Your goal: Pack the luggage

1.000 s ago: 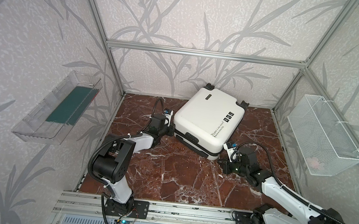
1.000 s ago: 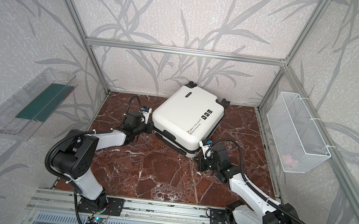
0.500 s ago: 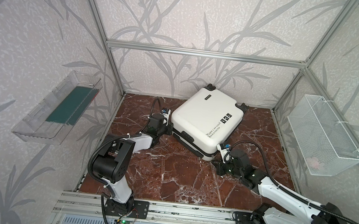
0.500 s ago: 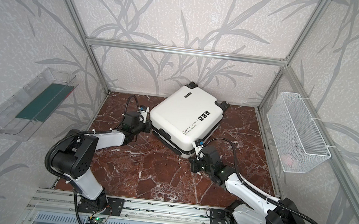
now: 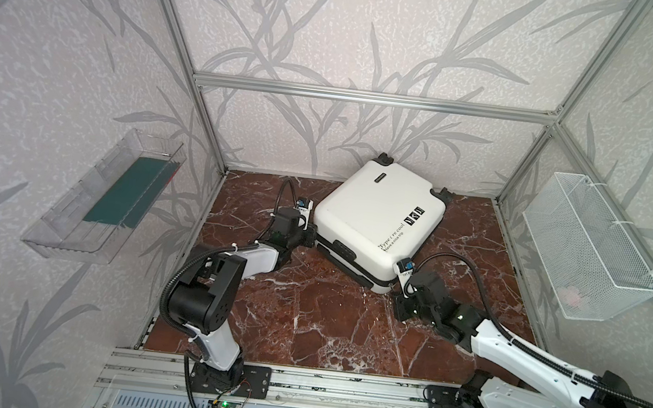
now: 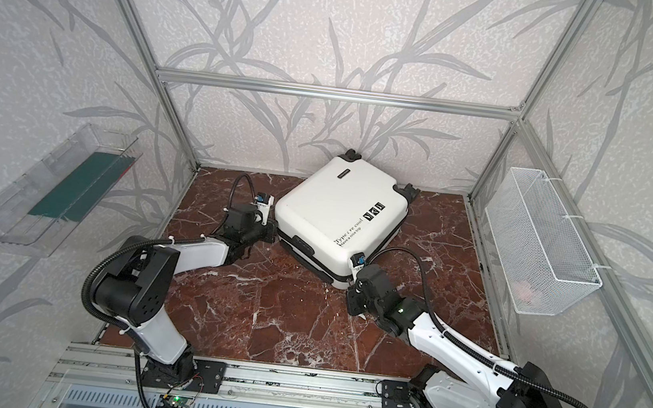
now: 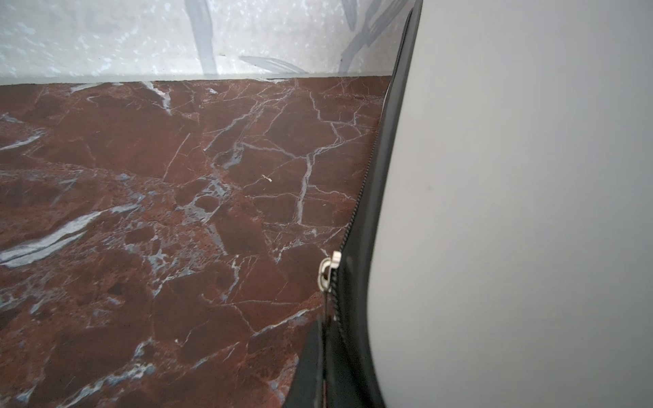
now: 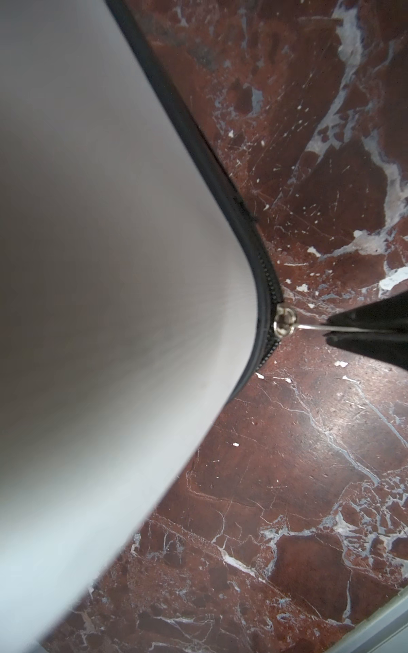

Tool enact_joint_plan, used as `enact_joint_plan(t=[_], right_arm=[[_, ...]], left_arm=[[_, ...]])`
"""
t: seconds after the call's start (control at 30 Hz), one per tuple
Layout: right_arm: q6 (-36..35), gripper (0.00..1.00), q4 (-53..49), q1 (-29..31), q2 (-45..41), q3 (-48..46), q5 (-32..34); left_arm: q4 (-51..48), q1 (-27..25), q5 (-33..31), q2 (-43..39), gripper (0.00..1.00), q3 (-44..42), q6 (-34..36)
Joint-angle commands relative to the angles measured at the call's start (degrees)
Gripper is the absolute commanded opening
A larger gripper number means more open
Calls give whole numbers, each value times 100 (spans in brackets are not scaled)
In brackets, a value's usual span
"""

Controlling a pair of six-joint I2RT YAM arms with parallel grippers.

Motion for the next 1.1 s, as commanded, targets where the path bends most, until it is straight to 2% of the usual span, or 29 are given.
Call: enact_joint_plan(t=[0.0,0.33,0.47,0.7,1.07], right_arm=[[101,0,44,343,16,278,-150],[776,0,1092,947,605,457,120],[1105,0,1349,925,770,351,708],[1125,0,1314,207,553,195,620],[839,0,1353,-932,547,60,-96]], left_arm=[[219,-88,227,-85,0,32,-52],[275,-119,248,-140,0,-51,-106],[320,-117,223,-282,0,-203,-111],[399,-119,207,-735,0,-650,-221],[351,-396,366,-1518,0,-1352,-500]])
